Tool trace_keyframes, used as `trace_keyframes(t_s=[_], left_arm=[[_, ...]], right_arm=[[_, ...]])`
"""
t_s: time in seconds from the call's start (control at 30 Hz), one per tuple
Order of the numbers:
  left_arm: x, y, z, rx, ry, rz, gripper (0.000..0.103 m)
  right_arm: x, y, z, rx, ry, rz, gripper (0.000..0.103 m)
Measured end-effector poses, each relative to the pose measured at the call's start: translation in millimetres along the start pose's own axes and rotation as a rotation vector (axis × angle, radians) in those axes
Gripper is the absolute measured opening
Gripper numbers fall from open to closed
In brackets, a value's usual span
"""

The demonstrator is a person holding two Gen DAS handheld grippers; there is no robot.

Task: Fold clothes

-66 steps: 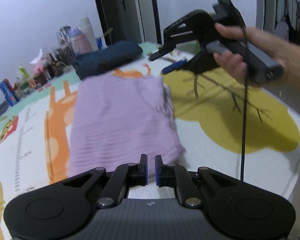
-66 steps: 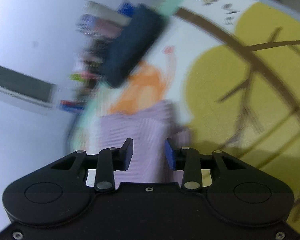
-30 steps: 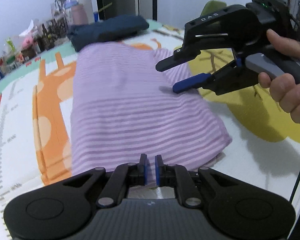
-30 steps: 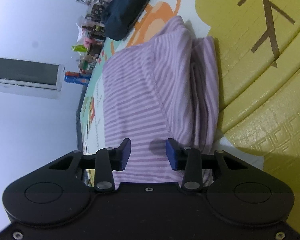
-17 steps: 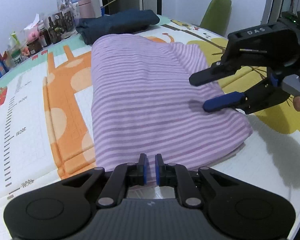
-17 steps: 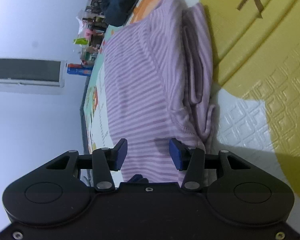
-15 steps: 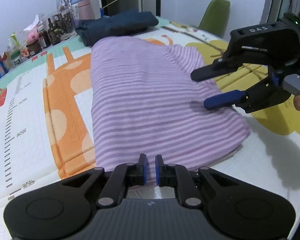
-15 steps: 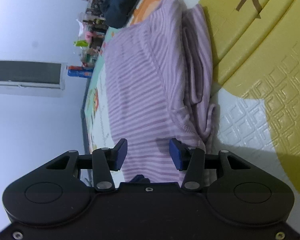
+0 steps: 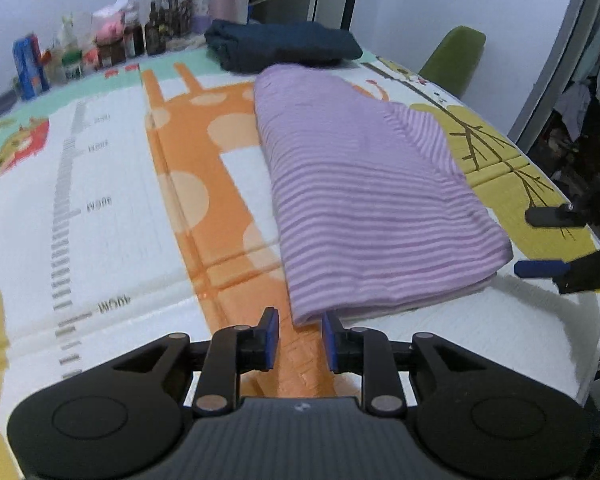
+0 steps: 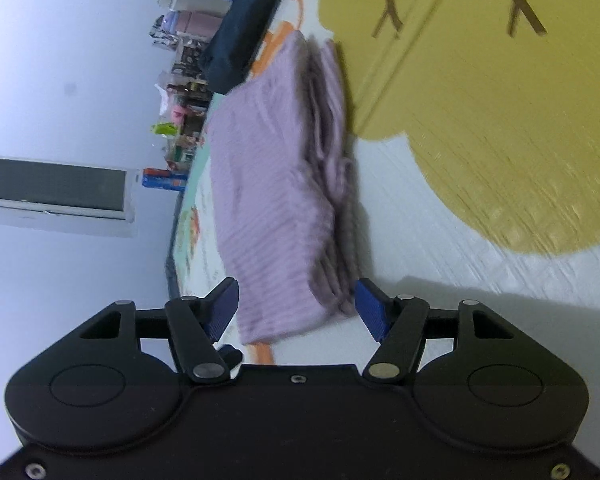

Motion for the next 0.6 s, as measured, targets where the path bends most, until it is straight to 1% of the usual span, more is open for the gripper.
trace_keyframes(t_s=[0.07,0.13,0.2,0.33,0.47,0.6], left_arm=[[6.9,-0.3,-0.6,0.006,-0.012,-0.017,0.026],[11.7,-0.3,0.4,0.012,-0.018,-0.034,0.03],[15.1,-0.1,0.9,0.009,-0.035,-0.043,0.031],[17.4,1.4,0.0,-0.039,-0.097,-0.046,0.032],[24.9,2.5,-3.0,-0.084,-0.106,-0.068,0.032],[26.8,4.4,-2.9,-0.102,-0.12,-0.072,0.033]], right_arm=[[2.1,-6.1,4.5,0.018,-0.002,0.026,0.063],[5.7,-11.4,7.5,0.03,0.004,0.048,0.063],[8.4,-16.8,10.6,0.033,0.0,0.061,0.063],[13.1,-25.4,8.4,0.024,0.004,0.078,0.063],[13.2,-30.1,8.8,0.027,0.016,0.09,0.063],[12.7,-27.6,9.7,0.032,0.009,0.109,0.063]])
Point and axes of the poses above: each gripper's, at about its wrist camera, not at the fingertips, and x roughly the way its jaws point, z to its right, y to its top, the point moved 6 cm from there along x, roughly the way its jaws point, and after that the axes turned 9 degrees about y, right-handed, at the moved point
